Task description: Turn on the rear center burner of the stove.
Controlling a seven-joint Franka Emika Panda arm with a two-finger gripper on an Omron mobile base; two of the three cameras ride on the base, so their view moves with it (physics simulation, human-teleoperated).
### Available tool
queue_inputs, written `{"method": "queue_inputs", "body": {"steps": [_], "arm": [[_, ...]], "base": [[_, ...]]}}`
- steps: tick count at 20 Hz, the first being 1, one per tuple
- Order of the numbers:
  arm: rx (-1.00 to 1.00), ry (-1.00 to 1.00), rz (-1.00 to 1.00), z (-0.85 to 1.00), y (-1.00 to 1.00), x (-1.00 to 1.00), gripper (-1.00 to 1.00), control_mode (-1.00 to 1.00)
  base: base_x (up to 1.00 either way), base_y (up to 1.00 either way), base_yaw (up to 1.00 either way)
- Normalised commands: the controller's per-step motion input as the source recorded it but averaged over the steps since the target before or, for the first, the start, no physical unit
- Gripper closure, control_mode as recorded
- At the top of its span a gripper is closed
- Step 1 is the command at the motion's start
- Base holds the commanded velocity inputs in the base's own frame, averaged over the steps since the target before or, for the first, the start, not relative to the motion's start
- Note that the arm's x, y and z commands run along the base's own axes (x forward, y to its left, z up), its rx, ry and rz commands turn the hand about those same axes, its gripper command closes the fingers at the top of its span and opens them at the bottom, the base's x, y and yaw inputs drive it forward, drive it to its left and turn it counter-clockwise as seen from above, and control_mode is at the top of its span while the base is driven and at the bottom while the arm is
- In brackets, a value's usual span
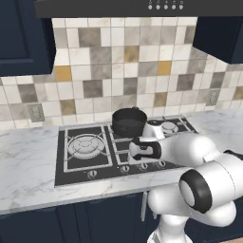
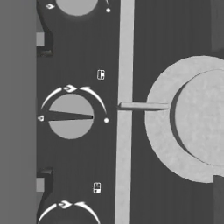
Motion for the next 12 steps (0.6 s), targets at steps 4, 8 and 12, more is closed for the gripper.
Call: {"method": "queue_inputs", "body": {"steps": [4,8,12], "arm": [[0.0,0.0,0.0,-0.12,0.0,0.0,-1.0,-1.0],[0.0,0.0,0.0,-0.06,0.0,0.0,-1.0,-1.0],[0.0,0.0,0.0,-0.07,0.01,0.07,-1.0,-1.0]], "base": [[0.0,0.0,0.0],[0.0,0.0,0.0],[0.0,0.0,0.0]]}}
